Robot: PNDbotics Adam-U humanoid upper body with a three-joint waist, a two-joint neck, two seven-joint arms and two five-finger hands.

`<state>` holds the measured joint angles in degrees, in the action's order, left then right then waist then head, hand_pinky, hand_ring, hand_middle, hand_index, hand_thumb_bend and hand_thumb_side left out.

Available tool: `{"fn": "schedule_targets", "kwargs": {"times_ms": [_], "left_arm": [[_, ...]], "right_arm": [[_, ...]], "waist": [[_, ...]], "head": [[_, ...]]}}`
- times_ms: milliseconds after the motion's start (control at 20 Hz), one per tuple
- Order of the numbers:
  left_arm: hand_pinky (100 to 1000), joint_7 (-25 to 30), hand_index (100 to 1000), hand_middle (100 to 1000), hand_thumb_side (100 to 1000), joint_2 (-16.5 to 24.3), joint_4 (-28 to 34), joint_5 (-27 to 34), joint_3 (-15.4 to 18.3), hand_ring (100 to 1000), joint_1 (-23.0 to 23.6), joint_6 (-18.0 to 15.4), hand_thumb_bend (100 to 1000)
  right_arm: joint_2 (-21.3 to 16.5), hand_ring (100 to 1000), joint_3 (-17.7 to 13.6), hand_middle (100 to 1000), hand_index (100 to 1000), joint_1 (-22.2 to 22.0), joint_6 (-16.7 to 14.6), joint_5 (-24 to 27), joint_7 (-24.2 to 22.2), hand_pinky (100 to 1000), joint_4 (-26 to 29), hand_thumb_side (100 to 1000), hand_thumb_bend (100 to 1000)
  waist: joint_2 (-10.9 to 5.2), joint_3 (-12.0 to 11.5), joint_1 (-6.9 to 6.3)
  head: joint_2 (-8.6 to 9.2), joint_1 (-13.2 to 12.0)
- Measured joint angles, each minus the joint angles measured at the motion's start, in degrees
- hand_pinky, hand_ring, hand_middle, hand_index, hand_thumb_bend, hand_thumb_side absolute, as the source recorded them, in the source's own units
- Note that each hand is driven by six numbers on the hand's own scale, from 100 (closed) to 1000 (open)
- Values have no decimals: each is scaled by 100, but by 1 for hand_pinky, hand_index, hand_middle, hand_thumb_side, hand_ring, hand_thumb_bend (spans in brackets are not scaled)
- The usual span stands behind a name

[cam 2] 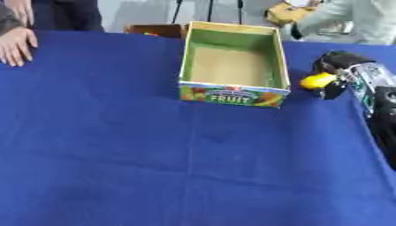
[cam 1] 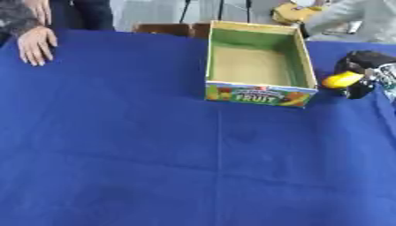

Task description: Pick up objects on the table and place them in the box.

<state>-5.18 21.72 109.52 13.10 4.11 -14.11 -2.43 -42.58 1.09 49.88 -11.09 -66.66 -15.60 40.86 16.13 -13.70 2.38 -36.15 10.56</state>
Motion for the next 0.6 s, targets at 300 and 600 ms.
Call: {"fn": "schedule_targets", "kwargs": {"times_ms": [300,600], "left_arm": [[616,5,764,604,773,-1,1,2,0,601,0,-2,524],[616,6,765,605,773,-1,1,5,0,602,0,-2,524]], "right_arm": [[2,720,0,655,704,-8,0,-9,38,642,-1,100,203],[3,704,0,634,691,-37,4,-24,203,630,8,100,146]], "waist": [[5,1,-18],[5,33,-21]], "head": [[-1,9],[-1,9]]}}
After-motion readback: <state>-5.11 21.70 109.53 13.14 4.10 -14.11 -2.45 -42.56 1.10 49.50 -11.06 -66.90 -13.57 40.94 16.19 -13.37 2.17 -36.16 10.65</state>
